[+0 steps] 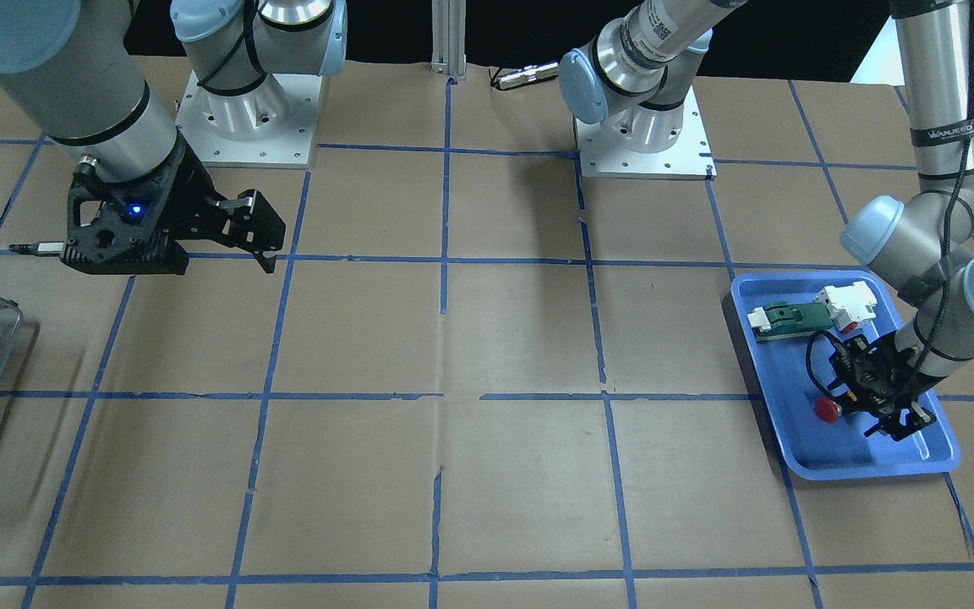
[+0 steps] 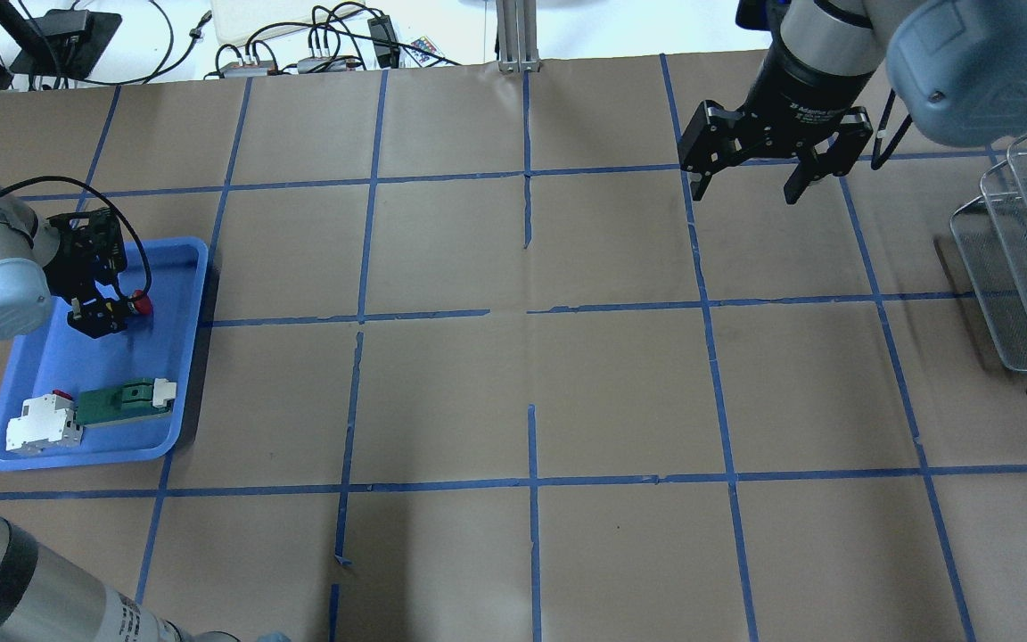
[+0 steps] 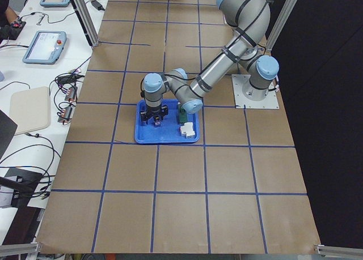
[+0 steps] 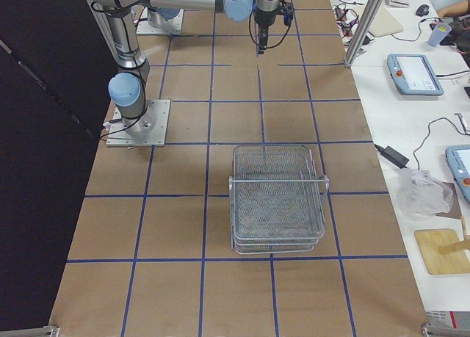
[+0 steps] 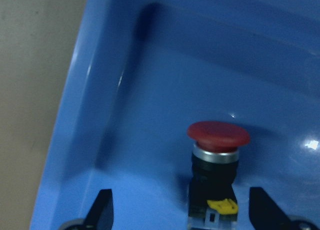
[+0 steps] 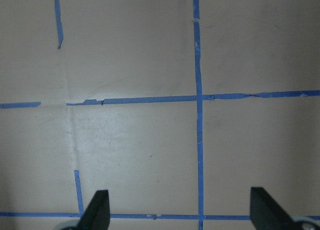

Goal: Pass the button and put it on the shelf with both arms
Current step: 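Lower the left gripper over the red button and close on its base, then lift the red button with the left gripper and carry it toward the table center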

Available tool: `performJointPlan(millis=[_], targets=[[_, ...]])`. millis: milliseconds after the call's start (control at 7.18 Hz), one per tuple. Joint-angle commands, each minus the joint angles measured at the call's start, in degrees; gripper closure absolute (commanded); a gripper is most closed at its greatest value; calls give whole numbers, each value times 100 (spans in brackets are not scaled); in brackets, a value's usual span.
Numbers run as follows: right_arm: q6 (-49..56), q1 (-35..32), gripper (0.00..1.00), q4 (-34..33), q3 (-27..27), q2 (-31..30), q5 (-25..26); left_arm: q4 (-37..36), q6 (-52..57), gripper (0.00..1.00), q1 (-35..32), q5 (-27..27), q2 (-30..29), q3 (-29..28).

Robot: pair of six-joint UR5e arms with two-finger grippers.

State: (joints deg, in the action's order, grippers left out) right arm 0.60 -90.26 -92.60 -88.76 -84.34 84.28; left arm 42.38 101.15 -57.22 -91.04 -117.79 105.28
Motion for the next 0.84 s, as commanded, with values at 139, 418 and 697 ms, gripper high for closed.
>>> performJointPlan(millis=[139,418,697], targets=[[458,-141,0,40,-176,-206,88,391,-16,100,0,-80,124,-24],[748,-150,0,-22,-186,-197,124,893,-25,100,-131,-309,325,-95],[749,-150,0,-57,-160,-206,141,1751,-51,100,-725,-100,746,-287]])
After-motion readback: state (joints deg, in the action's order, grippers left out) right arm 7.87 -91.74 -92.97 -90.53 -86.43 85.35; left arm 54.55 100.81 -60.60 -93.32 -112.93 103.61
